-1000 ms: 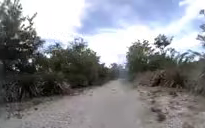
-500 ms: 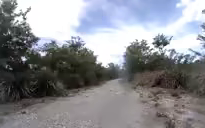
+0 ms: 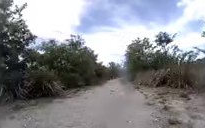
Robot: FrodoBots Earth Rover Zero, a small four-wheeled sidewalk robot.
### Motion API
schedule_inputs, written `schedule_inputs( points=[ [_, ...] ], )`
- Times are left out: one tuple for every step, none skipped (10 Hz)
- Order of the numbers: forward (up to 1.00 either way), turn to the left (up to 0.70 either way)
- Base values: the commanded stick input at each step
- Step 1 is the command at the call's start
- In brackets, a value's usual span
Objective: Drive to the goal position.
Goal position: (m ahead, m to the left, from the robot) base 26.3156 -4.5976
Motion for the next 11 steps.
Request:
schedule_inputs(
  points=[
    [0.45, -0.27],
    [0.45, -0.27],
    [0.45, -0.27],
    [0.45, -0.25],
    [0.45, -0.04],
    [0.45, 0.00],
    [0.45, 0.00],
    [0.45, 0.00],
    [0.45, -0.01],
    [0.45, -0.13],
    [0.45, -0.27]
  ],
)
